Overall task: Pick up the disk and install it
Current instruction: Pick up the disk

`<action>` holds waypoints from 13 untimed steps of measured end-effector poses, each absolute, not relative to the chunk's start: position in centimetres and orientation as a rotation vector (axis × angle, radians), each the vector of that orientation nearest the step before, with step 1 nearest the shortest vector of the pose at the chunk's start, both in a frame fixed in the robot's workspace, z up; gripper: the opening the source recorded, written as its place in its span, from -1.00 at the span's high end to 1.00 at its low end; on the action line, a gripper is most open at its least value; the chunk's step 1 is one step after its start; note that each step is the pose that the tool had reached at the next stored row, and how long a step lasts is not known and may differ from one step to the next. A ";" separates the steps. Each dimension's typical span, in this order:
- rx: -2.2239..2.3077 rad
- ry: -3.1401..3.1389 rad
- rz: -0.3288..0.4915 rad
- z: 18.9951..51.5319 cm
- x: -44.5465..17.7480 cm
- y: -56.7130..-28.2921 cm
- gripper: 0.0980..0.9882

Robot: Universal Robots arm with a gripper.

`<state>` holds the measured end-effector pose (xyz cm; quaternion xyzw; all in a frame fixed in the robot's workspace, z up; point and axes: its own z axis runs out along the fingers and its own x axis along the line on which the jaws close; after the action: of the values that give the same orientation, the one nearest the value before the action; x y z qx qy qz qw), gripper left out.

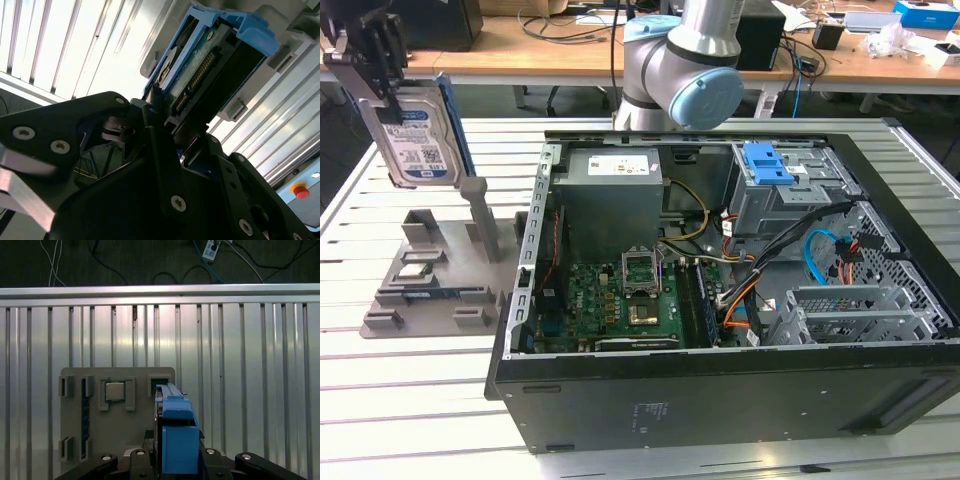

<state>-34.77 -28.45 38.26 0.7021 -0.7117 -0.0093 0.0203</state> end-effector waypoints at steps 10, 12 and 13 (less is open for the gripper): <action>2.178 -2.207 -0.029 40.8 -34.8 -28.3 0.39; 2.178 -2.207 -0.029 41.3 -34.8 -28.3 0.39; 2.178 -2.207 -0.029 41.5 -34.8 -28.2 0.39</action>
<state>-34.77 -28.24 41.49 0.7021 -0.7117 -0.0093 0.0203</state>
